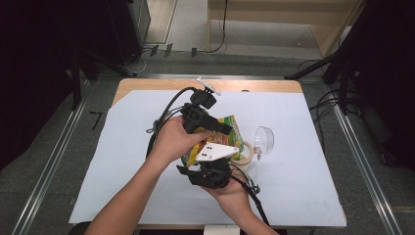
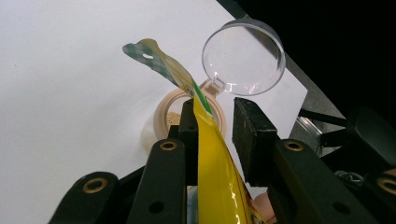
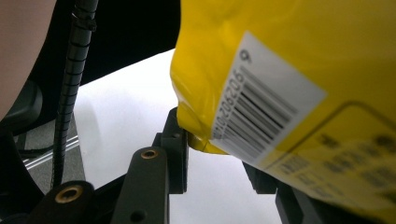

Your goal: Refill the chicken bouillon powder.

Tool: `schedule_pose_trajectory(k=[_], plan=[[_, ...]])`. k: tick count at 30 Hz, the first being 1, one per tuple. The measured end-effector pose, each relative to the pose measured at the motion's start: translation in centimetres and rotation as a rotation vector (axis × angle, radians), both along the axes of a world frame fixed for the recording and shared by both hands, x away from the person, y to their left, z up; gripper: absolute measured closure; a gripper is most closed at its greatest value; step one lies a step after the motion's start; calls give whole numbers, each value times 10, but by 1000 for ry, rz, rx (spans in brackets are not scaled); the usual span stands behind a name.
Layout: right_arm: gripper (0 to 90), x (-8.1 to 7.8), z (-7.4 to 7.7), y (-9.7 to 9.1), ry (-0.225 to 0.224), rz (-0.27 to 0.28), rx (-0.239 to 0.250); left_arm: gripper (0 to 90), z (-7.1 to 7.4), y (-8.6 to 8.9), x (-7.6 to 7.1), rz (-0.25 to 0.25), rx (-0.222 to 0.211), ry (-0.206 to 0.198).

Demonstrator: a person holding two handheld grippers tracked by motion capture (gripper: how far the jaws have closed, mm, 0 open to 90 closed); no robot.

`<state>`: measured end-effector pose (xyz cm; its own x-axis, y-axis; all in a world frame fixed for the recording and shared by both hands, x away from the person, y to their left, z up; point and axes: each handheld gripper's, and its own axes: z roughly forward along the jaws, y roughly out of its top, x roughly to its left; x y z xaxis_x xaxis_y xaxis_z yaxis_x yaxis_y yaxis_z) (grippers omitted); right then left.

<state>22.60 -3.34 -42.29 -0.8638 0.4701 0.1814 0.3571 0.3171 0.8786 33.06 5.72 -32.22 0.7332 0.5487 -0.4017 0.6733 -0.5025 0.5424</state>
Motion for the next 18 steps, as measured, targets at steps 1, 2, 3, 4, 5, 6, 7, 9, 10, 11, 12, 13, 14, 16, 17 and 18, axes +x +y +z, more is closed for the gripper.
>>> schedule_pose_trajectory(k=[1, 2, 3, 4, 5, 6, 7, 9, 10, 11, 12, 13, 14, 16, 17, 18], plan=[[664, 0, 0, 0, 1, -1, 1, 745, 0, 0, 0, 0, 0, 1], [664, 0, 0, 0, 1, -1, 1, 745, 0, 0, 0, 0, 0, 1], [664, 0, 0, 0, 1, -1, 1, 744, 0, 0, 0, 0, 0, 1], [664, 0, 0, 0, 1, -1, 1, 745, 0, 0, 0, -1, 0, 1], [664, 0, 0, 0, 2, -2, 2, 744, 0, 0, 0, 0, 2, 0], [664, 0, 0, 0, 1, -2, 2, 744, 0, -1, 0, 0, 2, 0], [664, 0, 0, 0, 2, -3, 3, 744, 0, -1, 0, 1, 3, 0], [665, 0, 0, 0, 4, -5, 5, 744, 0, -1, 1, -2, 4, -1], [665, 0, 0, 0, -1, -7, 4, 744, 0, -2, 1, -2, 5, 0], [666, 0, 0, -1, 7, -5, 6, 744, 0, -2, 1, -4, 4, 2], [668, 0, 0, -1, 7, -5, 6, 745, 0, -3, 1, -5, 4, 2], [670, 0, 0, -1, 6, -5, 4, 745, 0, -3, 1, -8, 5, 1], [672, 0, 0, -1, 6, -6, 4, 746, 0, -4, 1, -10, 6, -1], [673, 0, -1, -2, 6, -8, 5, 746, 0, -4, 1, -10, 6, -2], [673, 0, -1, -2, 7, -10, 7, 746, 0, -5, 1, -10, 5, 0], [673, 0, -1, -2, 6, -10, 8, 747, 0, -5, 1, -8, 4, 0]])
